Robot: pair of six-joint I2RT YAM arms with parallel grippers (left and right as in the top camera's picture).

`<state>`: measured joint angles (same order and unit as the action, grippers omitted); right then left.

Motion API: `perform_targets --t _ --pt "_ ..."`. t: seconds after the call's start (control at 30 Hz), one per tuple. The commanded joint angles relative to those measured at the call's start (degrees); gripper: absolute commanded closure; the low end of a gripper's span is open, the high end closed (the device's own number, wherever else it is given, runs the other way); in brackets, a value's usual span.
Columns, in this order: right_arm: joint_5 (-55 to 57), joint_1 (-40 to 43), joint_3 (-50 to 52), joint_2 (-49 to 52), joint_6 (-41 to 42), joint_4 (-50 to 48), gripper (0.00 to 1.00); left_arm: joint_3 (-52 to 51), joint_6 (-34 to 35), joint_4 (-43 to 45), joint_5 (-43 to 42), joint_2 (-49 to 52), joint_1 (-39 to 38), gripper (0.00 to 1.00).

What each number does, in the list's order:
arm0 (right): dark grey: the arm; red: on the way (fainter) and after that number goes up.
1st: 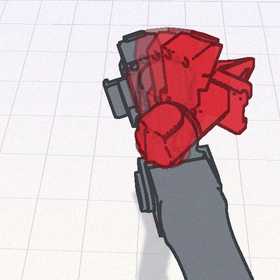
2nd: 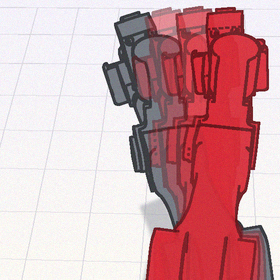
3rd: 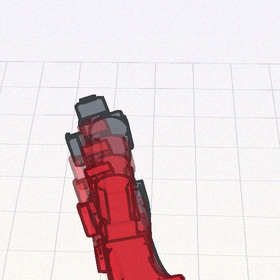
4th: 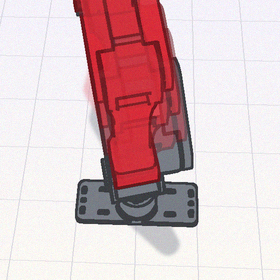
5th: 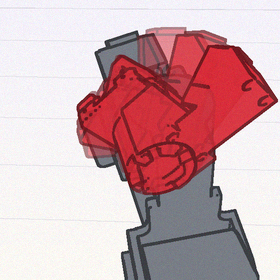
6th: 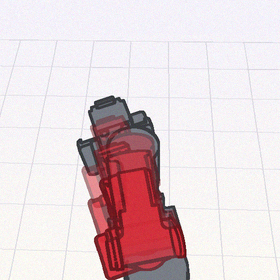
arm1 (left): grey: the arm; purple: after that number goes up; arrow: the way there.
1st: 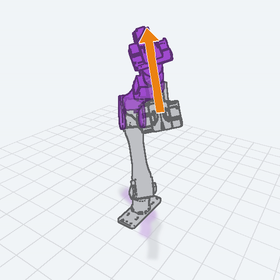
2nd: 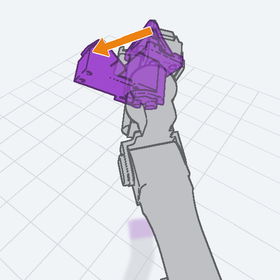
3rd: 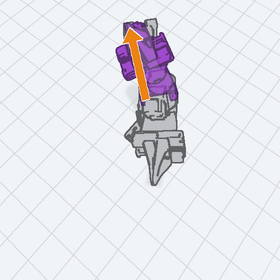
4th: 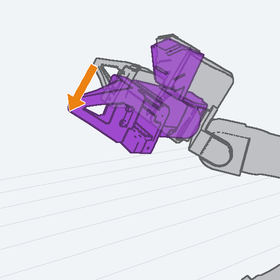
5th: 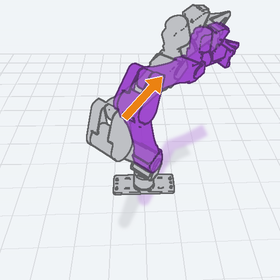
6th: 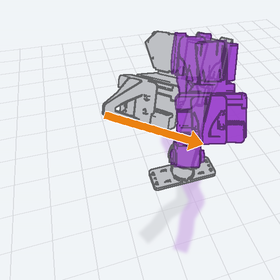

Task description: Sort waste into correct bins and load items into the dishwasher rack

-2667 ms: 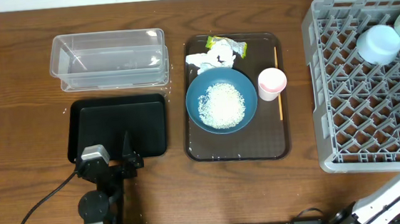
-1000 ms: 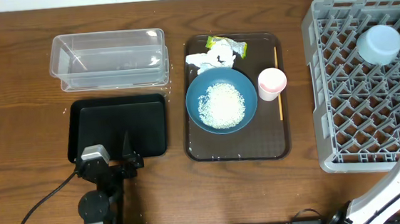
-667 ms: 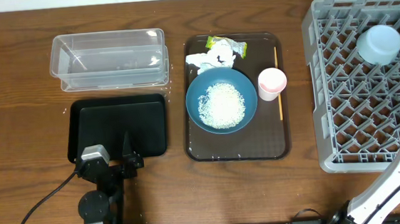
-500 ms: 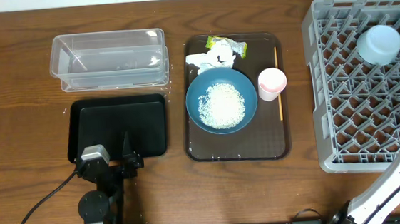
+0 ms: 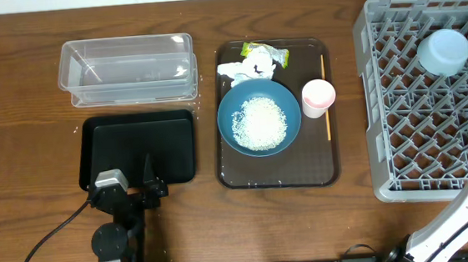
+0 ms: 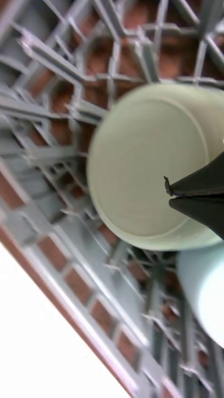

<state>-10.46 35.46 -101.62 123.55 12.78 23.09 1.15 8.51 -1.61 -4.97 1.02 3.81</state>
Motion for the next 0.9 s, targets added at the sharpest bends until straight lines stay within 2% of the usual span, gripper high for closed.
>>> perform_targets --t 0.0,0.13,0.5,0.87 --pt "-5.1 -0.7 0.0 -2.1 0.0 1.3 0.99 -0.9 -1.0 -2.0 -0.8 0.0 0.1 0.08" --pt "-6.5 -0.7 -0.1 -3.4 3.0 3.2 0.99 -0.9 -1.0 -2.0 -0.8 0.0 0.1 0.08" --pt "-4.2 -0.7 -0.1 -11.8 3.1 5.1 0.98 -0.9 -1.0 -2.0 -0.8 0.0 0.1 0.08" --pt "2.7 -0.6 0.0 -5.7 2.8 5.4 0.99 -0.9 -1.0 -2.0 -0.8 0.0 0.1 0.08"
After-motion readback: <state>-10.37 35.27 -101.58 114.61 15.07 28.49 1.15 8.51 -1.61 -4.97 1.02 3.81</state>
